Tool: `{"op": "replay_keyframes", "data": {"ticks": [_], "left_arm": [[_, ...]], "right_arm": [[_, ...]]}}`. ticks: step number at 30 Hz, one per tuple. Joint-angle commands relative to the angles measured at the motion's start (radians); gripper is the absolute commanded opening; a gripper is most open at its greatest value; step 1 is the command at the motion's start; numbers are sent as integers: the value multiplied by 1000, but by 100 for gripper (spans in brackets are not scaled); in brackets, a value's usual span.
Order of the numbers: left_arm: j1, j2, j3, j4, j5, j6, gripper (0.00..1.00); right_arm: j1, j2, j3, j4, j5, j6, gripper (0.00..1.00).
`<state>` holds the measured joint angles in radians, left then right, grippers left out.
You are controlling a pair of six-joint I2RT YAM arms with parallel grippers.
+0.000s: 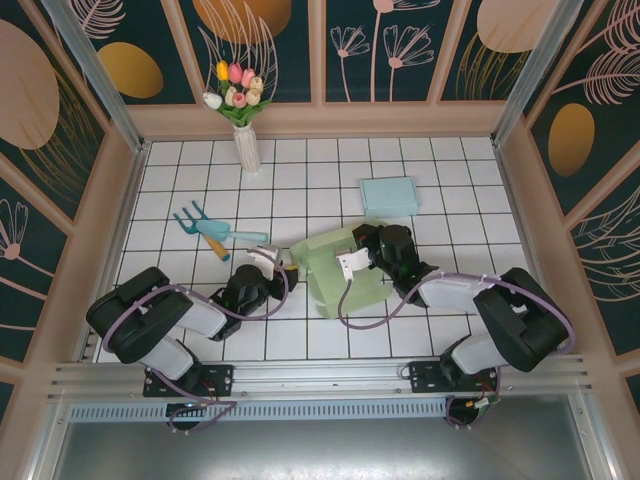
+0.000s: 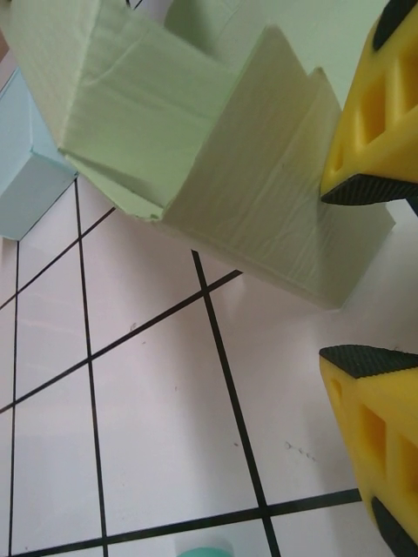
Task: Fold the paper box
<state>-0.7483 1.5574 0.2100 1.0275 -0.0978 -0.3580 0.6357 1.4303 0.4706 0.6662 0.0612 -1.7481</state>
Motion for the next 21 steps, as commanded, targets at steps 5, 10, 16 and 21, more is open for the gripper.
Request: {"op": "replay_keyframes", "data": {"ticks": [5, 10, 16, 21], "left_arm": [[-2, 10, 17, 49, 46, 36, 47], [-1, 25, 40, 46, 47, 26, 46], [-1, 57, 80, 30, 14, 1, 44], [-2, 81, 106, 23, -5, -14, 43]], "right_arm": [[-3, 46, 17, -17, 31, -51, 0], [-2, 53, 24, -22, 20, -45, 0], [0, 56, 19, -17, 12, -42, 0], [2, 57, 21, -28, 5, -40, 0]]}}
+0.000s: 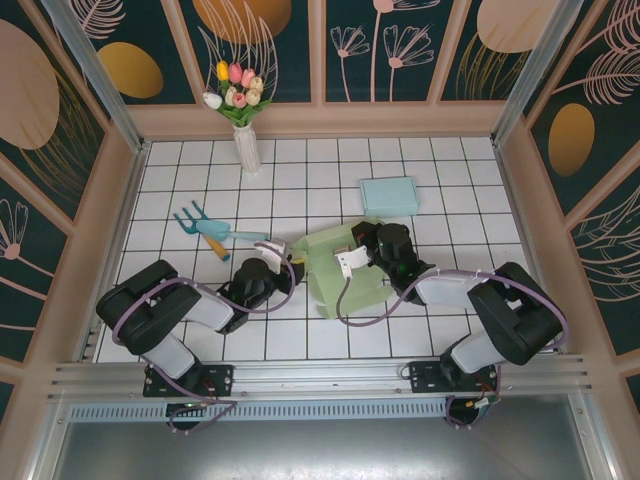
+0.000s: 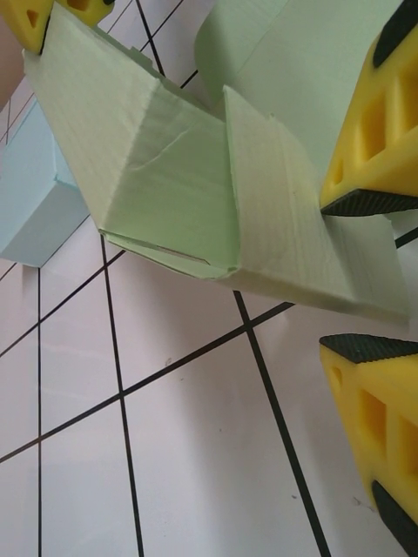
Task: Fold the paper box
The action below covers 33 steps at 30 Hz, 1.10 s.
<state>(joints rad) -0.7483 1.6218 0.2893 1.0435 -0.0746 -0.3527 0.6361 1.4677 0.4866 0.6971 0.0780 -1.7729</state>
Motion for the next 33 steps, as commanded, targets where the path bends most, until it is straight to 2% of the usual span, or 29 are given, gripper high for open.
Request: {"op": "replay_keyframes", "data": {"ticks": [1, 17, 29, 33], "left_arm": [[-1, 20, 31, 6, -28, -23, 43], [-35, 29, 13, 122, 94, -147, 37], [-40, 154, 118, 59, -7, -165, 38], [-40, 175, 143, 34, -86, -185, 42]], "right_arm": [[2, 20, 6, -60, -14, -15, 0], [15, 58, 20, -34, 8, 2, 0], [35, 52, 19, -46, 13, 9, 0], [36, 54, 16, -48, 14, 9, 0]]}}
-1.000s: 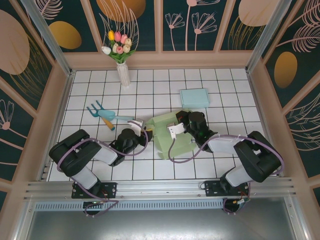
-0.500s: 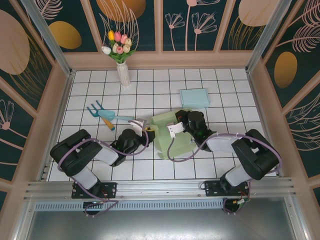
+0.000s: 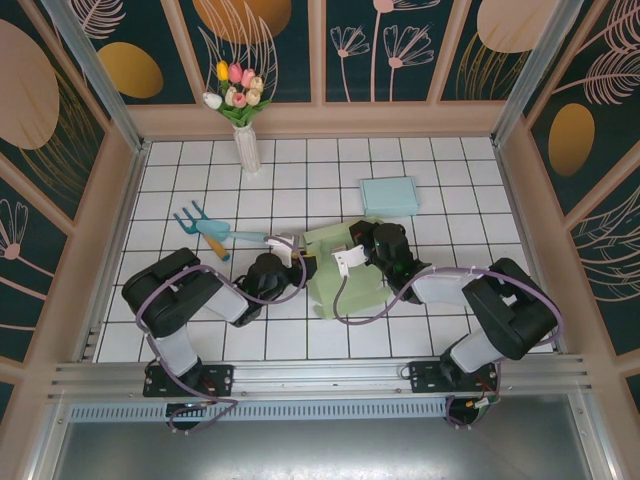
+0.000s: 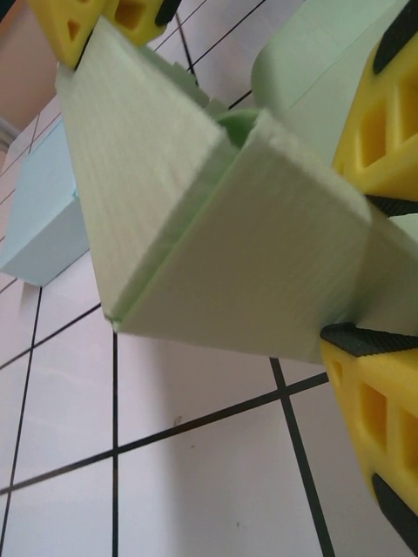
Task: Fold the paper box
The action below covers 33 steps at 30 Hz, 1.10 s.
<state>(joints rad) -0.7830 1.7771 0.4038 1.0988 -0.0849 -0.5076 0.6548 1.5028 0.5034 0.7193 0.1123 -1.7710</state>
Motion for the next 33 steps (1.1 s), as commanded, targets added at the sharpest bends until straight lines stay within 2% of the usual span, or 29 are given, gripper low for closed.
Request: {"op": "replay_keyframes", "data": {"ticks": [1, 6, 11, 18, 21, 26, 33], "left_arm": [[-5, 22, 39, -39, -107, -31, 44], [-5, 36, 78, -108, -233, -29, 47], [-5, 63, 112, -183, -350, -58, 44], [-5, 79, 186, -512, -704, -211, 22], [-5, 84, 209, -597, -810, -229, 15], [-5, 95, 242, -690, -886, -240, 9], [-5, 120, 285, -791, -974, -253, 11]], "right_arm": [[16, 19, -1, -70, -22, 7, 0], [17, 16, -2, -87, -25, 11, 0], [17, 12, 2, -101, -22, 17, 0], [14, 6, 9, -128, 12, 26, 0], [11, 5, 16, -143, 34, 30, 0], [9, -8, 18, -155, 33, 41, 0], [9, -11, 21, -161, 32, 64, 0]]}}
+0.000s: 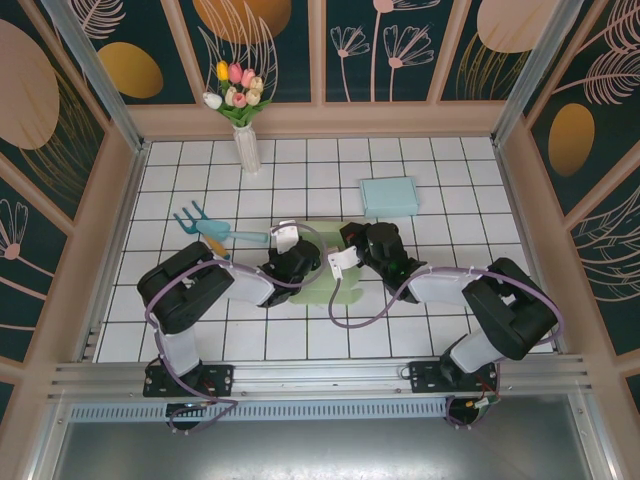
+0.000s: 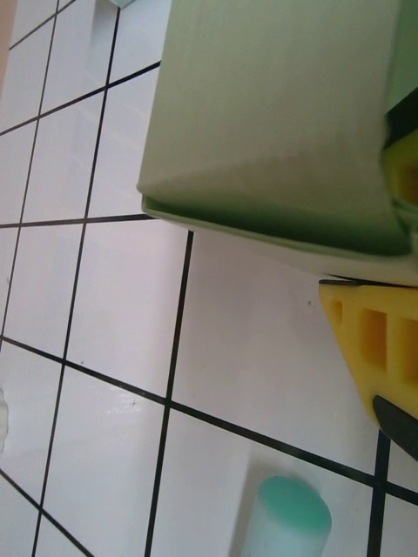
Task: Fold the paper box
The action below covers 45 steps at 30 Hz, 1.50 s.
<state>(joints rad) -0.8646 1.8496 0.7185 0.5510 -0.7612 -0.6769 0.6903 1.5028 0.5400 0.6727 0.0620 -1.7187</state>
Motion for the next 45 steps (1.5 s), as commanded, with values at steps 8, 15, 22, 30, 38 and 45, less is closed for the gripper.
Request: {"op": "replay_keyframes", "data": {"ticks": [8, 15, 22, 30, 38, 45], "left_arm": [[77, 6, -124, 70, 44, 122, 38], [76, -110, -231, 240, 278, 125, 55], [76, -230, -287, 262, 347, 132, 69], [76, -100, -218, 274, 281, 231, 66], [77, -29, -169, 354, 254, 330, 57], [77, 20, -62, 257, 176, 325, 43]], "right_arm": [[-26, -2, -9, -125, 70, 37, 0], [-26, 5, -9, -132, 72, 50, 0], [-21, 7, -7, -134, 71, 62, 0], [-15, 0, -9, -140, 65, 68, 0], [-14, -24, -5, -213, -7, 78, 0], [-13, -21, 5, -213, -18, 95, 0]]}}
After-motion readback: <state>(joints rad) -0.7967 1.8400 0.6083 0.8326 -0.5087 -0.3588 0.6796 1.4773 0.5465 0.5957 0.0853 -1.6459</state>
